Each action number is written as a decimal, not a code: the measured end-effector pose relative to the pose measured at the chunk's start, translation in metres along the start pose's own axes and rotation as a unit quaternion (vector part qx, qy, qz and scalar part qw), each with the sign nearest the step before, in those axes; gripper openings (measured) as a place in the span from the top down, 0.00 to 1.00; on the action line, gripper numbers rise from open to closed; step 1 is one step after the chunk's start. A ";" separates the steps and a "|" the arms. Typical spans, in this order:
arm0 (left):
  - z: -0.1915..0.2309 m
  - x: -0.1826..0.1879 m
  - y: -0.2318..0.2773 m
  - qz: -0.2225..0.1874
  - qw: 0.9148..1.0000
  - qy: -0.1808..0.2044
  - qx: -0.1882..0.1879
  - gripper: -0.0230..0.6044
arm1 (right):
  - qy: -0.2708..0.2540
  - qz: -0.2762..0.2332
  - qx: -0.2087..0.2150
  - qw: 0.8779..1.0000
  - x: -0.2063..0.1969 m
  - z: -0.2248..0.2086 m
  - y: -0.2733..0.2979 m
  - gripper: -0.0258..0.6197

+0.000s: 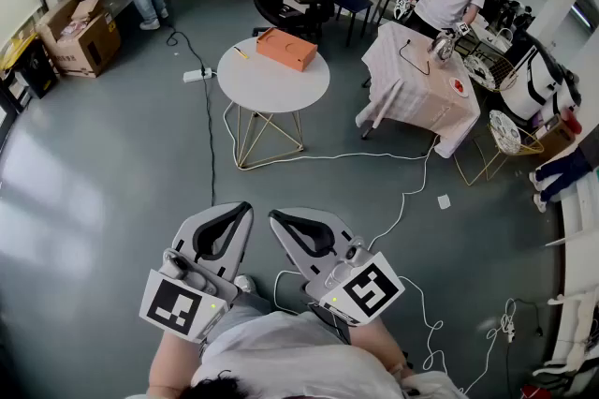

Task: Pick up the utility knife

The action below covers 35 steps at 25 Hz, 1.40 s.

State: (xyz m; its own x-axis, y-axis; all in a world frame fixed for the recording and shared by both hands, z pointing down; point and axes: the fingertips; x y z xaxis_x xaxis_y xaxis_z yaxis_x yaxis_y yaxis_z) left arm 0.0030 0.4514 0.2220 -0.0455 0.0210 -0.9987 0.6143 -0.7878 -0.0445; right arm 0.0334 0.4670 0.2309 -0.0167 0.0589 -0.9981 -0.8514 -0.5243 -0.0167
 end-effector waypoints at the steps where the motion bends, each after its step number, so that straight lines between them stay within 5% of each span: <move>1: 0.002 0.000 0.001 -0.001 1.000 0.001 0.000 0.95 | 0.000 -0.002 0.000 1.000 0.000 -0.001 0.002 0.95; 24: 0.089 -0.013 0.024 0.014 1.000 0.009 -0.009 0.95 | 0.020 -0.005 -0.003 1.000 -0.008 -0.040 0.073 0.95; 35: 0.123 -0.025 0.098 0.017 1.000 0.009 -0.004 0.95 | 0.033 -0.006 0.010 0.999 -0.025 -0.115 0.099 0.94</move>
State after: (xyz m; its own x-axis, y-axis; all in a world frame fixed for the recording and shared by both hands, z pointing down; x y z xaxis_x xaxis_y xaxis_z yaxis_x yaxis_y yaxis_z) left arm -0.0328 0.2976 0.2452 -0.0095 0.0053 -0.9999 0.6215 -0.7833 -0.0100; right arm 0.0099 0.3156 0.2475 0.0276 0.0095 -0.9996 -0.8618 -0.5065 -0.0286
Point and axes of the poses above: the fingertips, and each gripper's own axes: y forward along the fingers, z to its left, x out of its top, and after that the axes turned 11 degrees about x, right-handed
